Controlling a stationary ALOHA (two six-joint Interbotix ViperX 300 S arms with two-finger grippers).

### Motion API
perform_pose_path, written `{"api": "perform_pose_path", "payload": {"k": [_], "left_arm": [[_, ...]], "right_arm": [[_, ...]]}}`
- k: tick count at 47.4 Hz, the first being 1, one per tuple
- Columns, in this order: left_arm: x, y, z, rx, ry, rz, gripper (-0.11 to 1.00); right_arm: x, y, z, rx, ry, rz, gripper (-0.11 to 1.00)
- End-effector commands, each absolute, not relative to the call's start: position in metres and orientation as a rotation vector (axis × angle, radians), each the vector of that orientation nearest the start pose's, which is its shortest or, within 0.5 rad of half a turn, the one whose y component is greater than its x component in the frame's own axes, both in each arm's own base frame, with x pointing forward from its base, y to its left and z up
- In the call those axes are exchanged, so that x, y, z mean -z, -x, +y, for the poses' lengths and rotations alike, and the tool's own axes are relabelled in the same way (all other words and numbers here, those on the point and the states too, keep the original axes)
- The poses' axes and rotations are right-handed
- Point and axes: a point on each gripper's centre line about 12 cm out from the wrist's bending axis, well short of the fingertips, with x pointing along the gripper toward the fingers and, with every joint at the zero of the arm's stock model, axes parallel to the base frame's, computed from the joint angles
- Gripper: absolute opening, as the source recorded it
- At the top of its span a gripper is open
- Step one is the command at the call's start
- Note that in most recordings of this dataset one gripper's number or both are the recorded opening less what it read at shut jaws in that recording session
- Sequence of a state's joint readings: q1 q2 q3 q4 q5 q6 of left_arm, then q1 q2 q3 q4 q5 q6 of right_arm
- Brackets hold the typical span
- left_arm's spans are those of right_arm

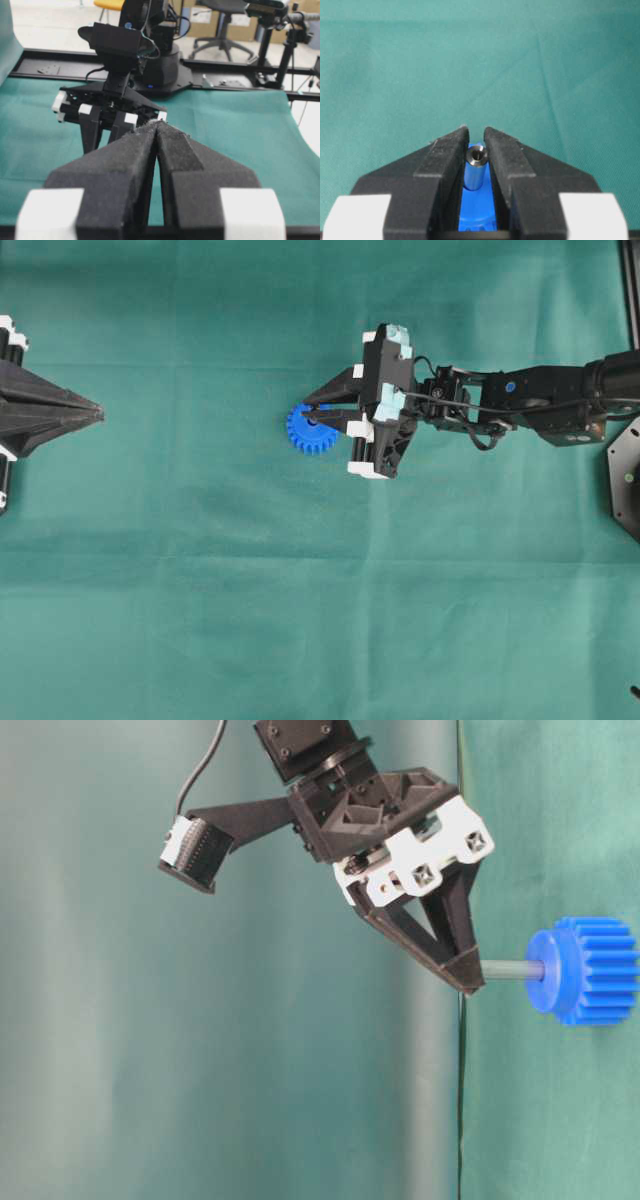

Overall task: Insert the shaft placed at a random location into the center hole of the small gear at another random location.
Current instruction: 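Align and lower the shaft with the right gripper into the gear hole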

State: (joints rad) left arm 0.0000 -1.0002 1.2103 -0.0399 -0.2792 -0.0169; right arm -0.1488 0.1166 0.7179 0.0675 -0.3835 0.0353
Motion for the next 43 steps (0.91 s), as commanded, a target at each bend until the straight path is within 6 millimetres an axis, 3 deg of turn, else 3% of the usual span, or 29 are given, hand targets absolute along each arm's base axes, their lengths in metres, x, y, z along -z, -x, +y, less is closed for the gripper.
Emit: {"api": "perform_pose_path", "payload": {"k": [1, 43], "left_arm": [[-0.289, -0.192, 0.001, -0.008, 0.057, -0.083, 0.00], [-0.288, -0.192, 0.001, -0.008, 0.059, -0.077, 0.00]], "right_arm": [[-0.156, -0.403, -0.062, 0.190, -0.124, 0.404, 0.17], [-0.128, -0.409, -0.064, 0.198, -0.138, 0.479, 0.17]]}}
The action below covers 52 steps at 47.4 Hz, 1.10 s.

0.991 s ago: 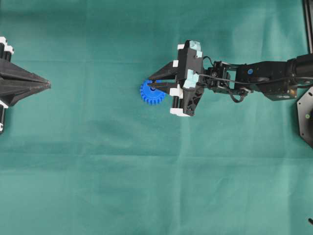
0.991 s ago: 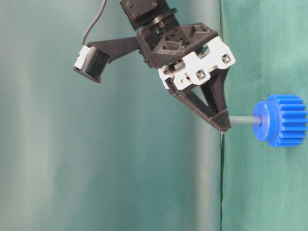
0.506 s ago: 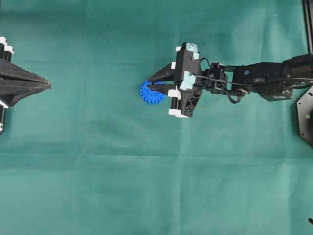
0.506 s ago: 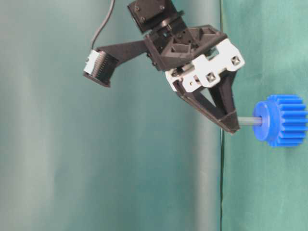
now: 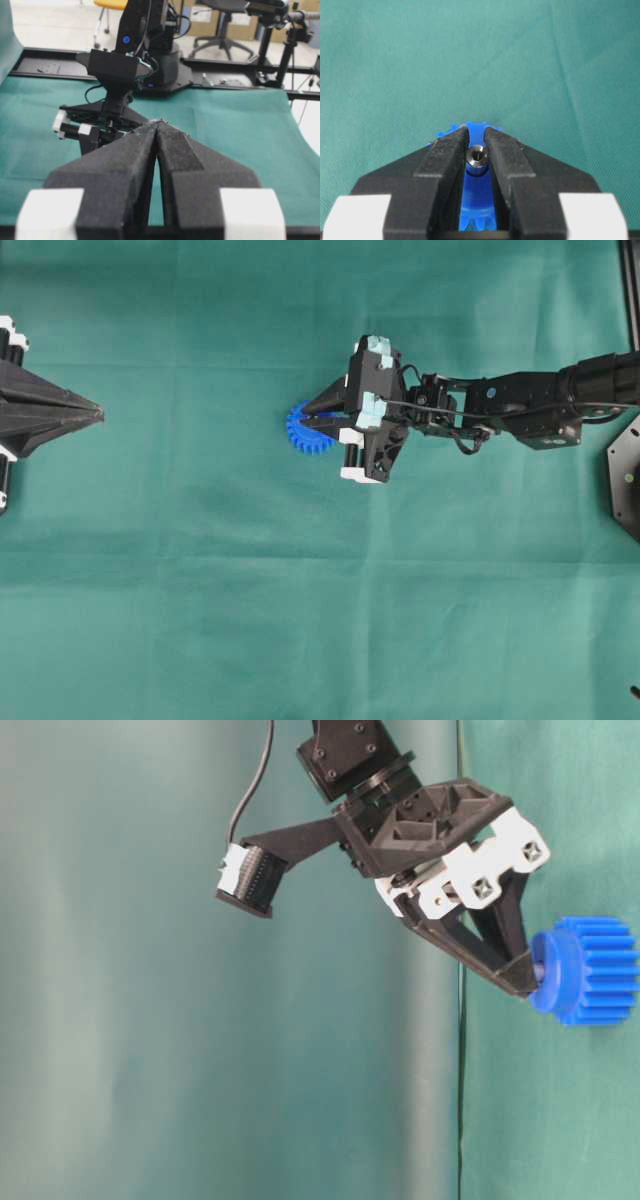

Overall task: Insert the shaft placed at a random location into the center hole of the small gear at another random location.
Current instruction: 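Align and lower the shaft with the right gripper into the gear hole, then open the right gripper to release the inserted shaft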

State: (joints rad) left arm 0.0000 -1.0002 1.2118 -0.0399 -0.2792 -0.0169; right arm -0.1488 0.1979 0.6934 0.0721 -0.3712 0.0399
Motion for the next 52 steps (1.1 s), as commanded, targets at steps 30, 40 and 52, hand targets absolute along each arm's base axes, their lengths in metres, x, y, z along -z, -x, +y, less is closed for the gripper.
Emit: {"api": "perform_pose_path", "payload": {"k": [30, 40, 52], "left_arm": [[-0.286, -0.192, 0.001, -0.008, 0.059, -0.074, 0.00], [-0.287, -0.192, 0.001, -0.008, 0.059, -0.075, 0.00], [-0.286, -0.192, 0.001, -0.008, 0.059, -0.072, 0.00]], "right_arm": [[-0.126, -0.409, -0.063, 0.197, -0.138, 0.486, 0.17], [-0.126, -0.410, -0.063, 0.197, -0.141, 0.483, 0.55], [-0.138, -0.413, -0.063, 0.194, -0.142, 0.449, 0.74]]}}
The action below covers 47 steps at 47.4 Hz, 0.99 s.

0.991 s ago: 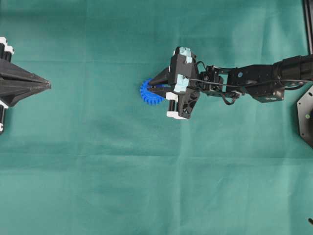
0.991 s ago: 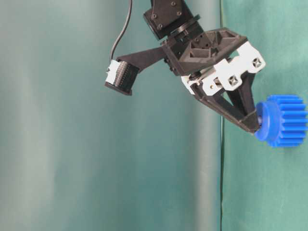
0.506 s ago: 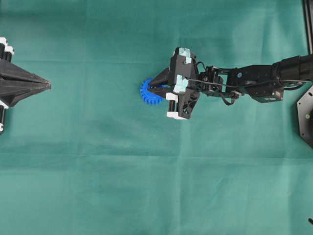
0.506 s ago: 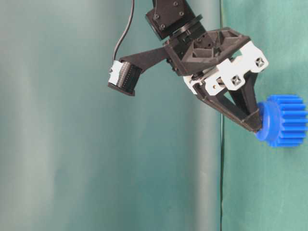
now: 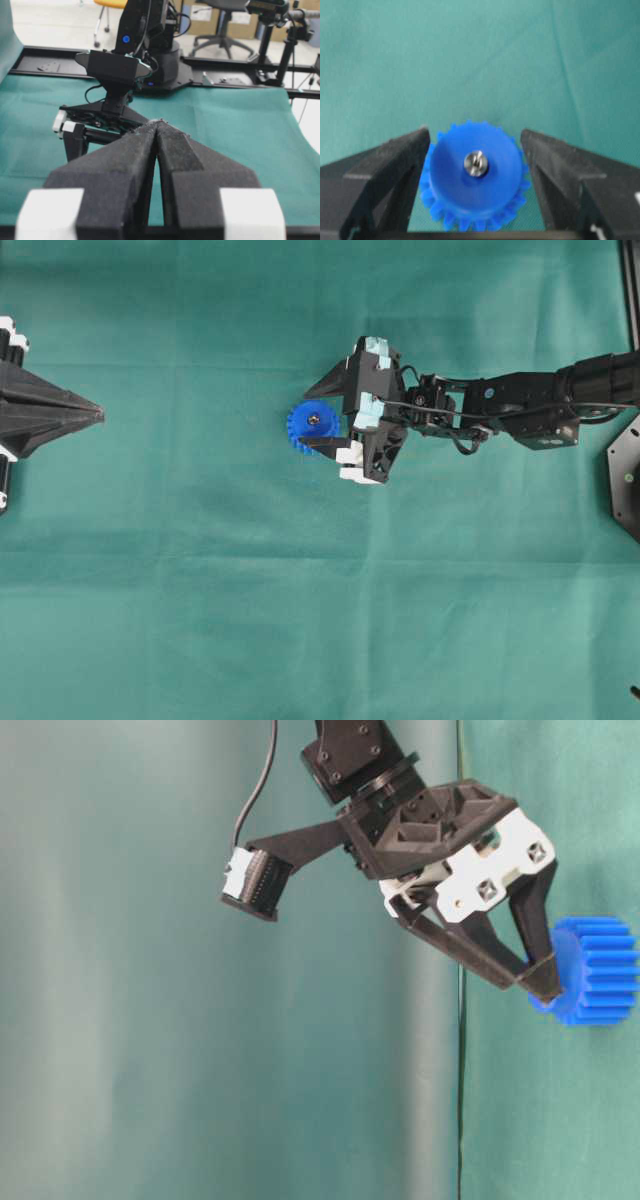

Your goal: Insert the shaft placed at a random location into the center hole of the small gear at another random location.

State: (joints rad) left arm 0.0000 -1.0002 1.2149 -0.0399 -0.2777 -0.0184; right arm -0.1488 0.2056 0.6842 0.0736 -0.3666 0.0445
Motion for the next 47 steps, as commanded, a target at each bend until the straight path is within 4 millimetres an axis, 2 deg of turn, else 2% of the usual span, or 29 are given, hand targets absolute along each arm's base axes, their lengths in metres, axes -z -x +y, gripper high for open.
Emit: {"api": "perform_pose_path", "payload": {"k": [1, 18, 31, 37, 47], "left_arm": [[-0.287, -0.192, 0.001, -0.008, 0.059, -0.075, 0.00], [-0.287, -0.191, 0.001, -0.008, 0.059, -0.078, 0.00], [-0.288, -0.191, 0.001, -0.008, 0.059, -0.081, 0.00], [-0.288, -0.191, 0.001, -0.008, 0.059, -0.083, 0.00], [-0.288, -0.190, 0.001, -0.008, 0.059, -0.084, 0.00]], "right_arm": [[-0.140, -0.413, -0.063, 0.194, -0.141, 0.443, 0.74], [-0.202, -0.403, -0.060, 0.180, -0.117, 0.302, 0.74], [-0.206, -0.395, -0.057, 0.173, -0.114, 0.295, 0.74], [-0.210, -0.380, -0.053, 0.168, -0.113, 0.289, 0.74], [-0.219, -0.333, -0.044, 0.160, -0.114, 0.262, 0.74]]}}
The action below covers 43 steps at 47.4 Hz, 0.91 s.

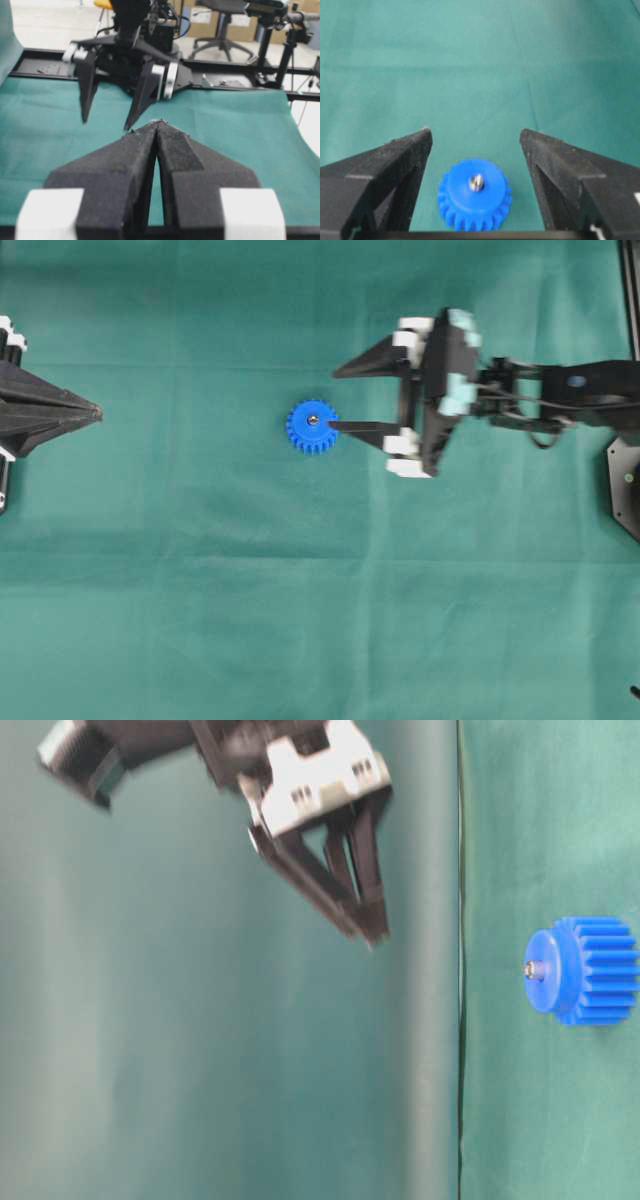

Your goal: Insert the shaft placed at a random location into the center hole of the small gear at another random location.

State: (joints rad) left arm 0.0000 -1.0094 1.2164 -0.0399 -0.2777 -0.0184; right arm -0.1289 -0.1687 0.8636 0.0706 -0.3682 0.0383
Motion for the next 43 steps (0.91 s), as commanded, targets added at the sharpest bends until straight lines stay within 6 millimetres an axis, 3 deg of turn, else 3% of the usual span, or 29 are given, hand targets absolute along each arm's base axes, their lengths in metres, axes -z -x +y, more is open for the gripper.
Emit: {"api": "perform_pose_path", "payload": {"k": [1, 13, 20, 29, 43], "left_arm": [[-0.288, -0.190, 0.001, -0.008, 0.059, -0.081, 0.00], [-0.287, -0.190, 0.001, -0.008, 0.059, -0.081, 0.00], [-0.287, -0.190, 0.001, -0.008, 0.059, -0.081, 0.00], [-0.287, -0.189, 0.001, -0.008, 0.057, -0.083, 0.00], [-0.287, -0.189, 0.001, -0.008, 0.057, -0.083, 0.00]], "right_arm": [[-0.220, -0.329, -0.043, 0.157, -0.113, 0.259, 0.74], [-0.233, -0.271, -0.033, 0.147, -0.116, 0.182, 0.74], [-0.239, -0.249, -0.030, 0.142, -0.113, 0.145, 0.73], [-0.240, -0.235, -0.028, 0.138, -0.113, 0.132, 0.73], [-0.239, -0.234, -0.028, 0.138, -0.113, 0.142, 0.73]]}}
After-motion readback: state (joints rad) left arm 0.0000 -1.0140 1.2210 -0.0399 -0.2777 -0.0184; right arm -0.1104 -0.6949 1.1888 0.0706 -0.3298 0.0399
